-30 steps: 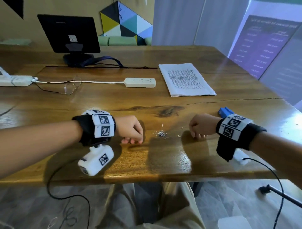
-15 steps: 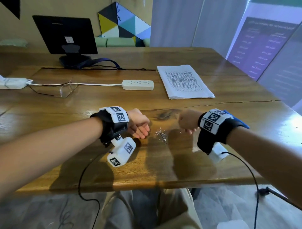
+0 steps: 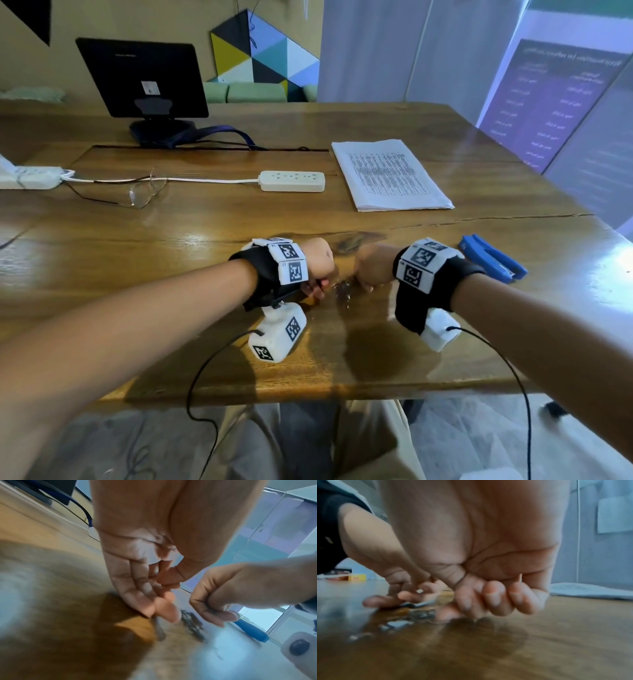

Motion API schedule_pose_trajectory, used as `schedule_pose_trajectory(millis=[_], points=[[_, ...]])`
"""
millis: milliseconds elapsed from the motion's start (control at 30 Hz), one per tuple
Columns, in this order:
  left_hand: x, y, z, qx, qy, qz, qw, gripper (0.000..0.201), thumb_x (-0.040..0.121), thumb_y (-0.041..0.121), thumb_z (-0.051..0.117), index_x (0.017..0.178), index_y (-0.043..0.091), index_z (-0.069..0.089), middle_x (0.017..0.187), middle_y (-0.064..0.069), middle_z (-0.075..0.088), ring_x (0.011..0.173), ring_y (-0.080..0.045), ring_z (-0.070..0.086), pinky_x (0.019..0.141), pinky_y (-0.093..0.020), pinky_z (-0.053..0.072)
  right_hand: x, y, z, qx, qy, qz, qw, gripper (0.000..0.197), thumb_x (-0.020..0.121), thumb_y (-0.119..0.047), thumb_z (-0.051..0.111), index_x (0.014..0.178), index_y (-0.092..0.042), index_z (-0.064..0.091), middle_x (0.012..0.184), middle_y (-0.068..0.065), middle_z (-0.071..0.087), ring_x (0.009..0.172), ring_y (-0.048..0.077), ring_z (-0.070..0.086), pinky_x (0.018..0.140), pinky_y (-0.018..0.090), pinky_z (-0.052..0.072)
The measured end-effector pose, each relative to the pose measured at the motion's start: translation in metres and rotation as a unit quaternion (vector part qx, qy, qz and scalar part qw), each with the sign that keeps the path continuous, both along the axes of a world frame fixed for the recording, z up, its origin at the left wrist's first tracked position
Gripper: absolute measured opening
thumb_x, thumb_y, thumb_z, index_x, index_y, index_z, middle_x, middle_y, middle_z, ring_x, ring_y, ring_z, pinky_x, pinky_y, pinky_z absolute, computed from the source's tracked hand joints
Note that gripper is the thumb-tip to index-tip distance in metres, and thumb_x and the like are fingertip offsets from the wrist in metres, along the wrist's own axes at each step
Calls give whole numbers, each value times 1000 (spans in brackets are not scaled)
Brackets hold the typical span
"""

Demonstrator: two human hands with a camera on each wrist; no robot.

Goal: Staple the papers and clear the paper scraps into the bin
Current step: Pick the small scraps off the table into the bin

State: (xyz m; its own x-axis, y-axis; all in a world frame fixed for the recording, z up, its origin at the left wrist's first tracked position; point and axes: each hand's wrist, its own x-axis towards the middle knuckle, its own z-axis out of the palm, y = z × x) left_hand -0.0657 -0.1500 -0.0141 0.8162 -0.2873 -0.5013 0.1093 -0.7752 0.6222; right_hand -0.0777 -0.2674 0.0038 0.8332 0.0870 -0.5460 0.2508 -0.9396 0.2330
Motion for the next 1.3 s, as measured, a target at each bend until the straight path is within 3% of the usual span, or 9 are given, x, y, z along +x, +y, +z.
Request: schedule_pose_trajectory(millis=[233,367,433,600,767,867,1000,1167,1300], points=[[1,0,8,15,-35,-14,999,19,91,2,38,89,5,57,80,-15,63,45,-18,57,38,-21,47,-1,-3,-8,45,-65,-34,996,27,94,-16,42,108,-4,62,111,12,64,92,26,60,76,31,48],[-1,1,12,-29,-33,-36,998,21,92,-2,36,78,10,47,78,-13,55,34,-9,55,37,-20,46,2,-7,-2,142,-57,-93,984,17,90,-14,48,80,-8,60,73,7,56,71,24,51,58,27,40],[-1,9,11,11,-87,-47,995,13,92,2,41,87,12,48,85,-13,58,51,-14,60,47,-24,49,5,-20,1,202,-116,-109,966,24,89,-14,43,66,-12,51,67,4,53,73,26,54,60,26,42],[-6,31,12,158,-183,-166,956,35,90,15,53,125,14,52,126,-8,51,111,-24,53,90,-32,46,-11,-15,-9,196,-106,-6,975,35,89,-11,52,124,-16,53,120,2,49,107,20,51,99,32,43],[-31,52,17,167,-178,-255,935,46,93,18,50,138,17,44,137,-4,39,124,-20,44,107,-31,36,-58,-6,-11,202,-95,92,970,52,90,-3,43,140,-11,36,139,8,37,123,21,44,103,28,40],[-52,63,21,177,-169,-276,929,45,92,27,56,135,20,46,131,0,42,116,-15,46,99,-28,41,-73,-12,-8,237,-85,88,964,51,92,-7,40,141,-16,39,140,2,39,127,18,43,106,29,38],[-57,61,19,191,-173,-265,929,36,85,36,64,115,17,56,110,2,56,95,-13,50,77,-25,42,-60,-28,0,278,-141,12,950,34,92,-11,48,124,-13,55,123,1,58,100,12,54,82,17,38],[-45,40,10,142,-171,-241,945,31,77,33,73,99,13,64,88,5,58,83,-11,52,66,-22,42,-47,-32,-4,243,-151,-60,956,24,83,-17,63,107,-10,64,109,2,65,93,15,58,78,21,44],[-30,21,14,131,-158,-237,950,23,70,25,81,85,13,69,74,6,63,61,-6,56,56,-15,44,-52,-3,-10,257,-165,-9,952,14,81,-15,61,69,-18,55,100,9,66,88,23,58,76,27,44]])
